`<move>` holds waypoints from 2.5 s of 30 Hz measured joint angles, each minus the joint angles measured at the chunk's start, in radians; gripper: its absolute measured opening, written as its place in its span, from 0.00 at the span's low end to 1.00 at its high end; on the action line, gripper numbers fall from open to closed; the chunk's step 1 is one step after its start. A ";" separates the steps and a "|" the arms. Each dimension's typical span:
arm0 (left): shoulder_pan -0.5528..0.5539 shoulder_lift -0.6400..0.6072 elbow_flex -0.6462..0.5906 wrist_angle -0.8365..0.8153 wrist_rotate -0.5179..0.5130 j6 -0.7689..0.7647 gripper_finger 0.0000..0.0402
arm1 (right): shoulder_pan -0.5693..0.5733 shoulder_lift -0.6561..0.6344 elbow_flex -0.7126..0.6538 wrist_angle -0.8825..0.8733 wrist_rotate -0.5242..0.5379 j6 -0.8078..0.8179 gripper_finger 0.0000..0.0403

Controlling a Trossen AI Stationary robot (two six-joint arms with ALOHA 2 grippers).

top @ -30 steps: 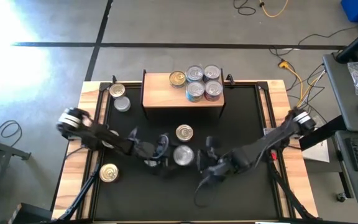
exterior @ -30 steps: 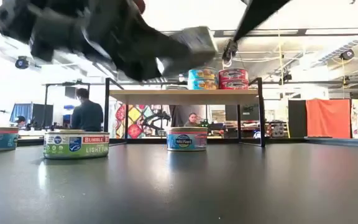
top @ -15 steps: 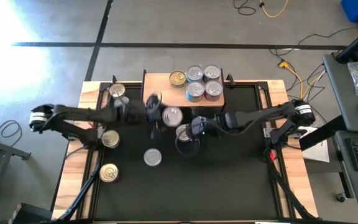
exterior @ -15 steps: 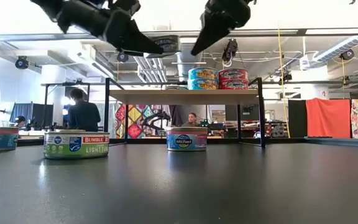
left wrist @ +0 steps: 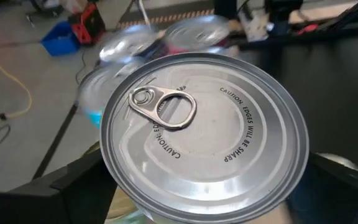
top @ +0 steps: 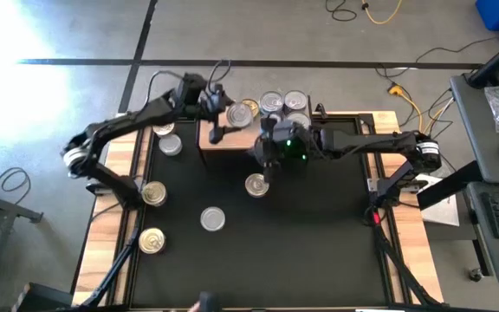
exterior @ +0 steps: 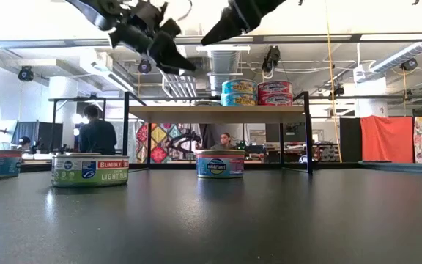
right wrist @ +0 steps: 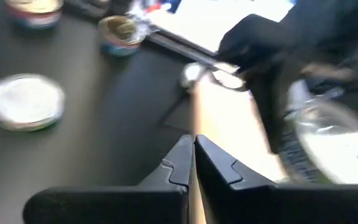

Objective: Stack canned seafood by type on shelf
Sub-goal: Stack the green tuna can on top of the other green tuna can on the shelf

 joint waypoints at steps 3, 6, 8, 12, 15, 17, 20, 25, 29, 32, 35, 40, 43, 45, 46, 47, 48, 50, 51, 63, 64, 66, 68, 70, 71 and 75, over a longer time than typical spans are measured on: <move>0.060 0.092 0.098 -0.068 0.035 0.064 0.93 | -0.067 -0.008 0.000 0.060 -0.003 -0.044 0.03; 0.098 0.178 0.202 -0.143 0.067 0.128 0.93 | -0.153 -0.003 0.000 0.151 -0.003 -0.082 0.03; 0.116 0.230 0.273 -0.210 0.070 0.167 0.93 | -0.212 0.018 0.013 0.188 -0.002 -0.109 0.03; 0.146 0.331 0.410 -0.323 0.087 0.217 0.93 | -0.322 0.093 0.073 0.151 -0.020 -0.095 0.03; 0.164 0.395 0.507 -0.388 0.113 0.246 0.93 | -0.382 0.148 0.148 0.108 -0.106 -0.080 0.03; 0.169 0.433 0.567 -0.427 0.123 0.259 0.93 | -0.406 0.184 0.218 0.070 -0.151 -0.081 0.03; 0.171 0.486 0.639 -0.487 0.126 0.276 0.93 | -0.426 0.255 0.341 -0.025 -0.160 -0.082 0.03; 0.172 0.541 0.723 -0.576 0.208 0.276 0.93 | -0.459 0.367 0.537 -0.204 -0.244 -0.083 0.03; 0.172 0.549 0.747 -0.682 0.224 0.290 0.93 | -0.474 0.420 0.631 -0.284 -0.262 -0.081 0.03; 0.172 0.539 0.736 -0.686 0.202 0.286 0.93 | -0.477 0.441 0.648 -0.295 -0.269 -0.086 0.03; 0.169 0.539 0.705 -0.630 0.193 0.265 0.93 | -0.476 0.452 0.655 -0.287 -0.296 -0.095 0.03; 0.166 0.542 0.671 -0.567 0.172 0.247 0.93 | -0.475 0.472 0.653 -0.291 -0.310 -0.106 0.03; 0.166 0.543 0.667 -0.550 0.169 0.237 0.93 | -0.476 0.478 0.653 -0.290 -0.310 -0.107 0.03; 0.164 0.543 0.667 -0.549 0.168 0.237 0.94 | -0.476 0.482 0.653 -0.287 -0.310 -0.107 0.03; 0.162 0.543 0.667 -0.549 0.168 0.237 0.95 | -0.476 0.484 0.653 -0.288 -0.312 -0.107 0.03; 0.161 0.543 0.667 -0.550 0.165 0.235 0.96 | -0.476 0.486 0.651 -0.288 -0.315 -0.109 0.03; 0.159 0.543 0.667 -0.550 0.161 0.234 0.97 | -0.476 0.487 0.645 -0.289 -0.316 -0.113 0.03; 0.153 0.543 0.666 -0.550 0.142 0.234 0.98 | -0.475 0.487 0.635 -0.291 -0.325 -0.122 0.03; 0.150 0.543 0.666 -0.550 0.132 0.233 0.98 | -0.475 0.487 0.630 -0.291 -0.338 -0.123 0.03; 0.146 0.543 0.672 -0.567 0.115 0.219 0.99 | -0.476 0.484 0.566 -0.280 -0.366 -0.137 0.03; 0.146 0.543 0.678 -0.575 0.112 0.219 0.99 | -0.476 0.484 0.562 -0.277 -0.366 -0.137 0.03; 0.146 0.543 0.694 -0.600 0.102 0.224 0.99 | -0.476 0.483 0.553 -0.275 -0.368 -0.146 0.03; 0.144 0.543 0.714 -0.634 0.097 0.231 0.99 | -0.475 0.482 0.544 -0.275 -0.373 -0.152 0.03; 0.144 0.544 0.737 -0.674 0.093 0.236 0.99 | -0.475 0.481 0.530 -0.268 -0.373 -0.155 0.03; 0.144 0.545 0.750 -0.694 0.092 0.241 0.99 | -0.475 0.480 0.526 -0.265 -0.375 -0.157 0.03; 0.147 0.544 0.801 -0.761 0.095 0.242 0.99 | -0.474 0.480 0.505 -0.264 -0.376 -0.160 0.03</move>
